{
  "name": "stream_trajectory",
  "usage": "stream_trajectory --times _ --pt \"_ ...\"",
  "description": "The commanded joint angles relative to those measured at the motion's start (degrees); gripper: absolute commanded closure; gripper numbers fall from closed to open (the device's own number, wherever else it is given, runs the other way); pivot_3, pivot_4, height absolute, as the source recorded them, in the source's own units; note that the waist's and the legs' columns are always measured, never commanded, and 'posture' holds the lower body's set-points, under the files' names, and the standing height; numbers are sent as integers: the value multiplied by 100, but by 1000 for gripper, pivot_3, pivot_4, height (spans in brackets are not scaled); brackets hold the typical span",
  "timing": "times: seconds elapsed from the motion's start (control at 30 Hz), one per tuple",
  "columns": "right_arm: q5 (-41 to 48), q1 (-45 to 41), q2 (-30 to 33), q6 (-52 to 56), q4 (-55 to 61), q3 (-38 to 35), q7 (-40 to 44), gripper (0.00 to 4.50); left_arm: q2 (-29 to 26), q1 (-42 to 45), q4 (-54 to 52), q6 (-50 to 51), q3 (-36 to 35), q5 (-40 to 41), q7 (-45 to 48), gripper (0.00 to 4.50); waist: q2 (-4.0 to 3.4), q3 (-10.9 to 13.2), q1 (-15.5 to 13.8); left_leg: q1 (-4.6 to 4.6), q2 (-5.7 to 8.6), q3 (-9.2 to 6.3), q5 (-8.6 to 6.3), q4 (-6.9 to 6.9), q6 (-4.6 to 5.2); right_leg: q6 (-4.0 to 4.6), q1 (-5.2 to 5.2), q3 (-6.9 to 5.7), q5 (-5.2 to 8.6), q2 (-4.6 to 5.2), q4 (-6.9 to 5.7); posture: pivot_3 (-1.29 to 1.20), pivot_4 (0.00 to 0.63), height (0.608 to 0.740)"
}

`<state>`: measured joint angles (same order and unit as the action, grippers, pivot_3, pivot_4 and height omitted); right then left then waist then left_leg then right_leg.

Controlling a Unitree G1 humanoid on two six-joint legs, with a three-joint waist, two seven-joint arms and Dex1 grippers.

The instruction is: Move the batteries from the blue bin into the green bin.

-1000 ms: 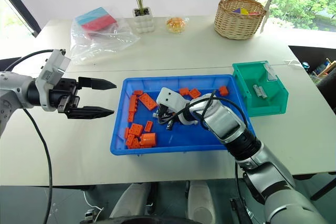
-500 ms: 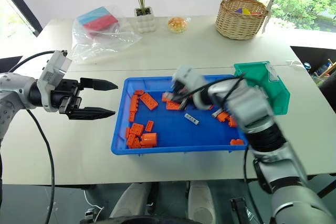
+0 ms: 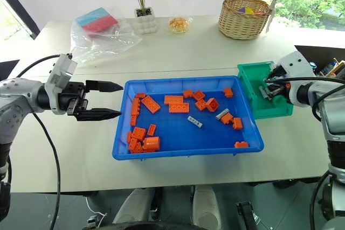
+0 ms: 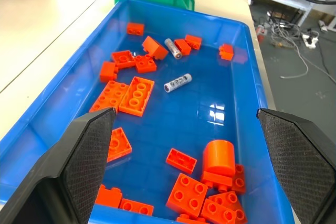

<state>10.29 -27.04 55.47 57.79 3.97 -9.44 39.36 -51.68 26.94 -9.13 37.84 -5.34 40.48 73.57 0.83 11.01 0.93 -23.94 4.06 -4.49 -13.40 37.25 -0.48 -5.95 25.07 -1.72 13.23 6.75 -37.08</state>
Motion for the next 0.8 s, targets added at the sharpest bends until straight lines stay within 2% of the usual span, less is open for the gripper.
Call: stream_trajectory --times 0.03,0.13,0.23,0.43,0.57,0.8 --pt "-87 -6 -3 -273 5 -130 -210 2074 27 -81 -126 -5 -226 60 -170 0 -1 0 -16 -1 0 0 0 2 0 0 0 0 0 0 0 0 150 702" --pt "-23 -25 -17 -348 -12 -180 -230 586 20 -191 -203 26 -267 93 -246 0 -1 0 -24 -2 2 0 0 3 0 0 0 0 0 1 1 0 150 702" --pt "231 -372 -35 -251 369 -357 -196 586 21 -396 -359 101 -392 185 -375 0 -3 2 -25 -3 2 -1 0 4 0 0 0 0 0 2 1 0 150 702" --pt "1419 -617 -537 1042 1948 -272 35 586 24 -596 -567 172 -467 259 -510 0 -1 1 -20 -4 -6 -11 -1 -2 1 1 2 -2 1 -1 1 0 150 702" --pt "2000 -53 -918 1626 2893 228 55 586 60 -680 -687 216 -468 332 -599 0 1 -1 -54 -9 -4 -19 -2 1 3 1 -1 -4 1 1 5 0 150 702" --pt "2010 377 -1399 1574 2800 1191 -250 586 49 -630 -675 165 -390 317 -628 0 1 0 -41 -19 6 -16 -3 21 4 1 -2 -8 1 3 13 0 150 702"
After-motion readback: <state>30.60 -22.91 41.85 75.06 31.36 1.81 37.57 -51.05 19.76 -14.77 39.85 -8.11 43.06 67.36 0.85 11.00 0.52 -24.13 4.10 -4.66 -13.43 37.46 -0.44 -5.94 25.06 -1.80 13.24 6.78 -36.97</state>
